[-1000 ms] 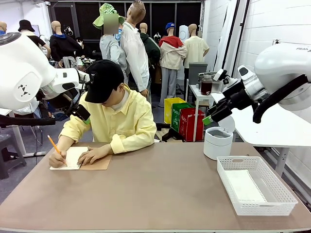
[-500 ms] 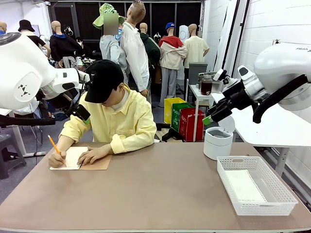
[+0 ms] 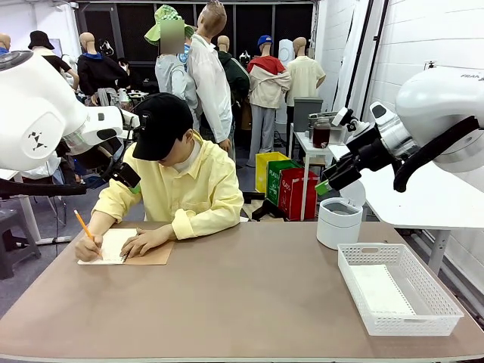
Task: Sort the paper based on its condition.
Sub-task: If a person hands you a paper, place it in the Organizing basket , and if it's crumpled, put it in the Trash can.
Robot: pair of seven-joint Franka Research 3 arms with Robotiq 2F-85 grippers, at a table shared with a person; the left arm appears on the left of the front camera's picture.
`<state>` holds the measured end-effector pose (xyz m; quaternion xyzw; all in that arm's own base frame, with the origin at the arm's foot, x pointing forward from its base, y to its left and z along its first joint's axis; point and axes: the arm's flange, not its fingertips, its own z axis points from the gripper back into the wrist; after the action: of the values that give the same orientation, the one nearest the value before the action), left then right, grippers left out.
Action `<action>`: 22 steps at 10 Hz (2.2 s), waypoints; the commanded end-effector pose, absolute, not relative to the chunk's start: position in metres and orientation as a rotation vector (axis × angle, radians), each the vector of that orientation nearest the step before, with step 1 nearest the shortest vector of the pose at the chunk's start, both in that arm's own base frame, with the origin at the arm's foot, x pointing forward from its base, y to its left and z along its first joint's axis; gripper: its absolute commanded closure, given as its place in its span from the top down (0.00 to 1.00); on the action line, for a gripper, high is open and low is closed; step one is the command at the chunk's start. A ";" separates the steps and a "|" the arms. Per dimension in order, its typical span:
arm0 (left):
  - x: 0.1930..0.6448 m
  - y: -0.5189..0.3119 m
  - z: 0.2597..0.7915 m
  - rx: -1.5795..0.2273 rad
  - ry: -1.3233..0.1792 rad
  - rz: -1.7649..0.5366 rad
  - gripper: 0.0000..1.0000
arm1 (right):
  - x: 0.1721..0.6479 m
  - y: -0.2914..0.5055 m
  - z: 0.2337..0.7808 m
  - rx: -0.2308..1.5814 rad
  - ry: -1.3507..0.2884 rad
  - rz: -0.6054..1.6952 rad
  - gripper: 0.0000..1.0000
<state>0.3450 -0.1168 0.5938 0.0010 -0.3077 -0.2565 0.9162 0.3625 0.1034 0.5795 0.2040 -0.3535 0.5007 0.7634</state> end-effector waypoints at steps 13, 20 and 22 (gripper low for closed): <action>0.344 -0.116 0.594 -0.001 -0.627 -0.528 1.00 | 0.362 0.105 0.579 0.460 -0.776 1.092 1.00; 0.344 -0.116 0.594 -0.001 -0.627 -0.528 1.00 | 0.362 0.105 0.579 0.460 -0.776 1.092 1.00; 0.344 -0.116 0.594 -0.001 -0.627 -0.528 1.00 | 0.362 0.105 0.579 0.460 -0.776 1.092 1.00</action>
<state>0.3450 -0.1168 0.5938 0.0010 -0.3077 -0.2565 0.9162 0.3623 0.1037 0.5794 0.2043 -0.3528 0.5012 0.7633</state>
